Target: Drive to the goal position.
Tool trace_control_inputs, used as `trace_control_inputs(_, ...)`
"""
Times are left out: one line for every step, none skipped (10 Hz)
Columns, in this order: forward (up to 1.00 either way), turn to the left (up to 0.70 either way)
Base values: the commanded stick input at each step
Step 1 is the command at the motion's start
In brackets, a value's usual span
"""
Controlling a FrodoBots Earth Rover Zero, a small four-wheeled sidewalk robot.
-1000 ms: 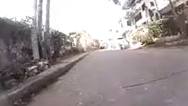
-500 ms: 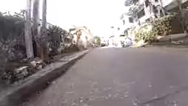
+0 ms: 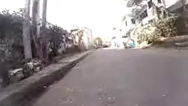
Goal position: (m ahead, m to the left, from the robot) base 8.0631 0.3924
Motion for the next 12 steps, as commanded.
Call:
trace_control_inputs(1.0, 0.0)
trace_control_inputs(1.0, 0.0)
trace_control_inputs(1.0, 0.0)
trace_control_inputs(1.0, 0.0)
trace_control_inputs(1.0, 0.0)
trace_control_inputs(1.0, 0.0)
trace_control_inputs(1.0, 0.0)
trace_control_inputs(1.0, 0.0)
trace_control_inputs(1.0, 0.0)
trace_control_inputs(1.0, -0.04)
trace_control_inputs(1.0, -0.1)
trace_control_inputs(1.0, -0.17)
